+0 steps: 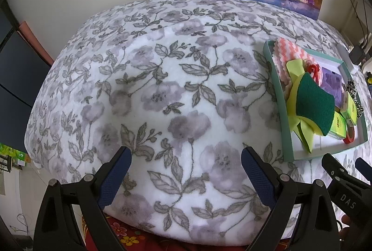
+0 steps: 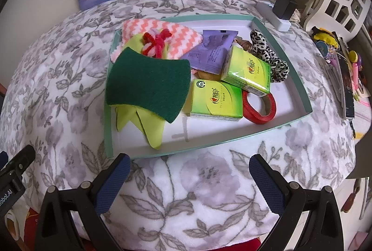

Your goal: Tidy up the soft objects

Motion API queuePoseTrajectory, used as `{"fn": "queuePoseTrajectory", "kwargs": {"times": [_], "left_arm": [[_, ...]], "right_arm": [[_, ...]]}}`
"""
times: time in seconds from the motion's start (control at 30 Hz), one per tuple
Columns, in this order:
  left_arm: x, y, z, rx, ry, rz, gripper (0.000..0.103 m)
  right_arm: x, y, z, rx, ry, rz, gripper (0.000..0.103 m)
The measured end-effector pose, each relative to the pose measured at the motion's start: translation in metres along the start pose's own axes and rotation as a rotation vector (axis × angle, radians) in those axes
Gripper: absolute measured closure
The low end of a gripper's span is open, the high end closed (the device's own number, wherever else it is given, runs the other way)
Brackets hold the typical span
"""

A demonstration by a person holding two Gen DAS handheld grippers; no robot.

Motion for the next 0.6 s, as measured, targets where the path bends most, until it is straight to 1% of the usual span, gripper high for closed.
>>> {"fn": "queuePoseTrajectory", "kwargs": {"times": [0.4, 0.6], "left_arm": [[-0.0054, 0.0009, -0.0014, 0.009, 0.036, -0.017, 0.007], [-0.0059, 0.0004, -0.0009, 0.005, 0.033, -0.022, 0.007]], "right_arm": [[-0.0030, -0.0010, 0.0001, -0.003, 0.006, -0.011, 0.000], [-0.0033, -0.0011, 0.0000, -0.002, 0.006, -0.011, 0.000]]}}
Point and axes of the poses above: each gripper's, at about its wrist camera, not at the fingertips, and z roughly against the way its jaws point, x to its left, y to its underside, the point moved 5 cm from there along -z, roughly the way its jaws point, and after that the axes turned 2 degrees about y, right-handed, at the moved point
